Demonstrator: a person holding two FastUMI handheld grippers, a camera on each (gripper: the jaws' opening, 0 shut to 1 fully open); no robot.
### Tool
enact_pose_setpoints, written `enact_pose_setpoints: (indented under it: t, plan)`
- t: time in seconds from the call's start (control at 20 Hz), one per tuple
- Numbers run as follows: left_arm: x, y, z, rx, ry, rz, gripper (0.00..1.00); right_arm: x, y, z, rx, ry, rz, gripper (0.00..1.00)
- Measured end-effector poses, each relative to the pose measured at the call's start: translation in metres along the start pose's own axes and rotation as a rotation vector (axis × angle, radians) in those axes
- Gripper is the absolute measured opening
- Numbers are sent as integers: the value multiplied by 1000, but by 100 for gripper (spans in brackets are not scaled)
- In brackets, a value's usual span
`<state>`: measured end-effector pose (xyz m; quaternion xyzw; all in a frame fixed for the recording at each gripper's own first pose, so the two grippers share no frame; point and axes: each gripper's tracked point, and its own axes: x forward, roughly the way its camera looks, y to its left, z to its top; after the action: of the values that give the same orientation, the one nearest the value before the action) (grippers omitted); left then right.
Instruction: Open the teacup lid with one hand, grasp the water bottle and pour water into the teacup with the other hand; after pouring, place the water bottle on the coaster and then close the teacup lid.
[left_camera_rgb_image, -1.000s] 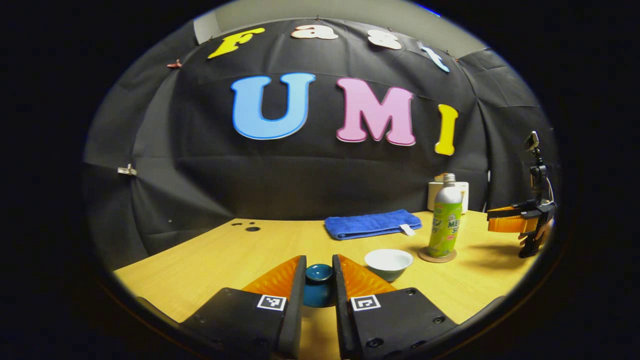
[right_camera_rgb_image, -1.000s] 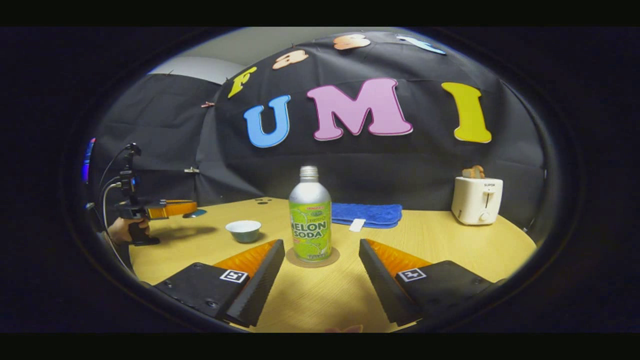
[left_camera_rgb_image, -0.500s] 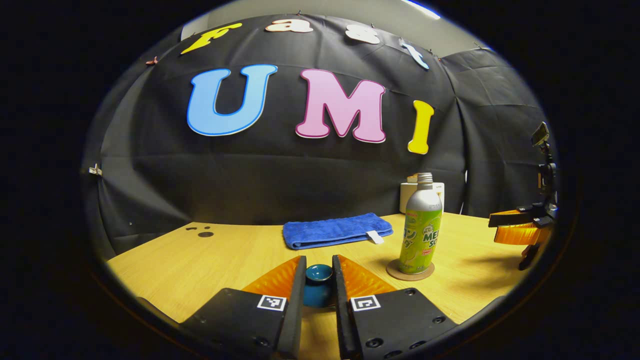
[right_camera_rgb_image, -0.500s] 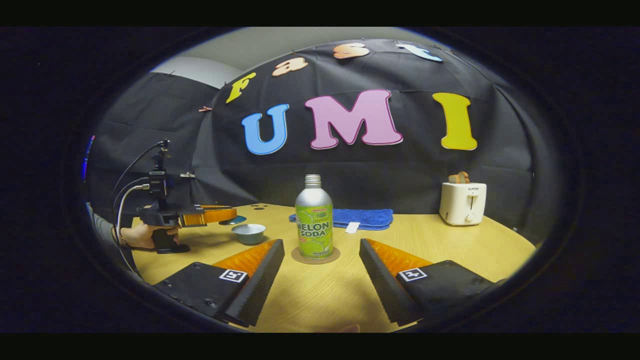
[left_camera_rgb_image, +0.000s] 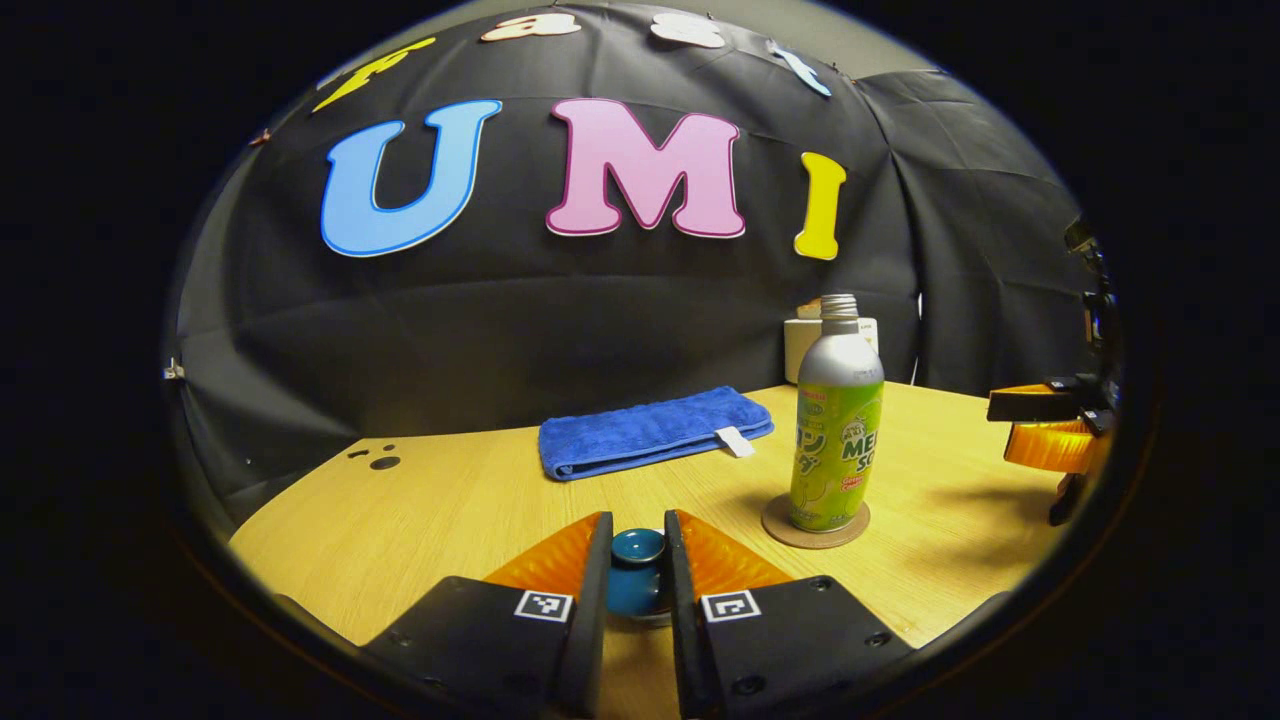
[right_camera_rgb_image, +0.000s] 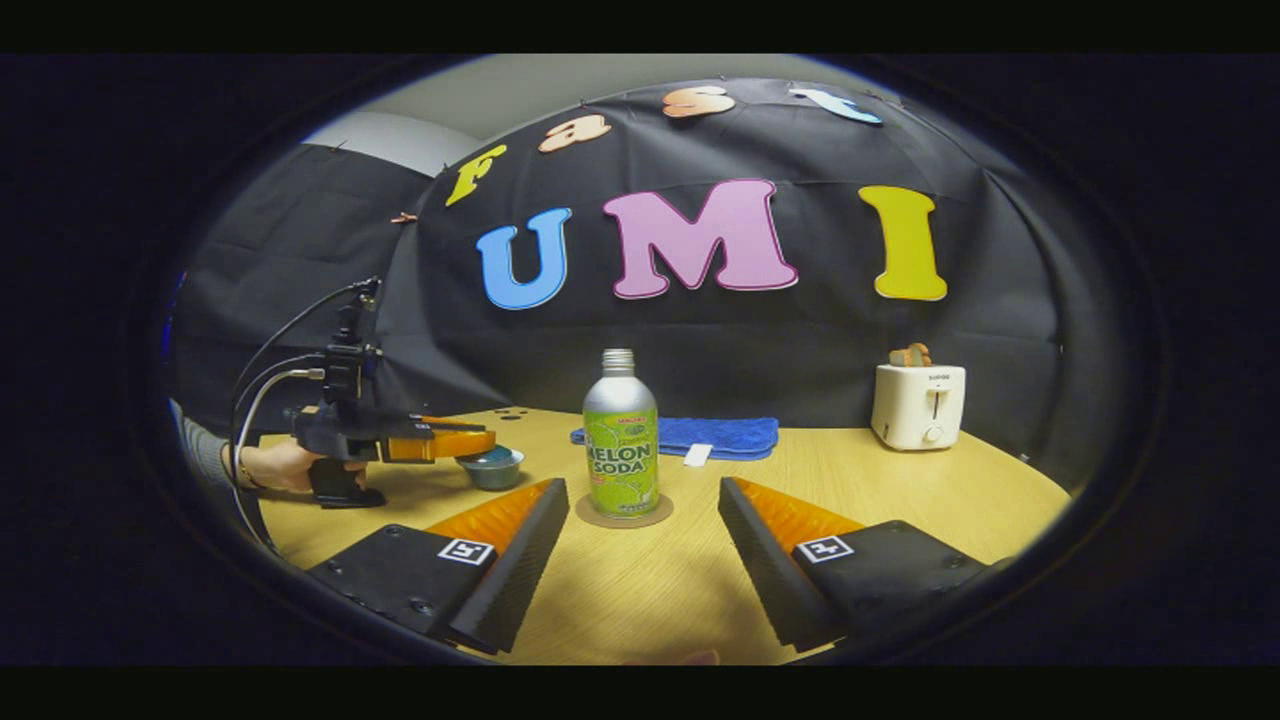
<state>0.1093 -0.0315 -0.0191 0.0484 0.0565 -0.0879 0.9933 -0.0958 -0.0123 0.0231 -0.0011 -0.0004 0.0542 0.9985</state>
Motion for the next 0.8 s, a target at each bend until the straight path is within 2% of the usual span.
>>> enact_pose_setpoints:
  t: [0.2,0.25,0.3,0.35,0.4,0.45,0.5,0.6,0.65,0.7,0.75,0.8]
  plan:
    - [1,-4,-2,17,11,-9,33,-1,0,0,0,1,1,94]
    - [2,-5,-3,20,14,-13,36,-1,0,0,0,1,1,94]
    - [3,-5,-2,23,17,-16,33,0,0,0,0,1,1,94]
    - [3,-6,-3,27,21,-18,36,-1,0,0,0,1,2,94]
    - [3,-7,-4,30,24,-17,35,0,0,0,0,1,2,90]
    - [4,-6,-4,32,26,-14,36,-1,0,0,0,1,2,94]
    - [4,-6,-4,33,28,-14,36,-1,0,0,0,1,2,90]
    - [2,-6,-5,33,28,-8,40,-1,0,0,0,2,3,94]
    - [1,-4,-4,30,26,3,41,-1,0,0,0,2,3,90]
    - [-1,-1,-4,23,23,17,49,-1,0,0,1,2,3,94]
    - [-3,-1,-4,14,21,20,65,-1,0,0,0,2,3,94]
    - [-5,1,-4,-4,15,27,70,-1,0,0,1,2,3,94]
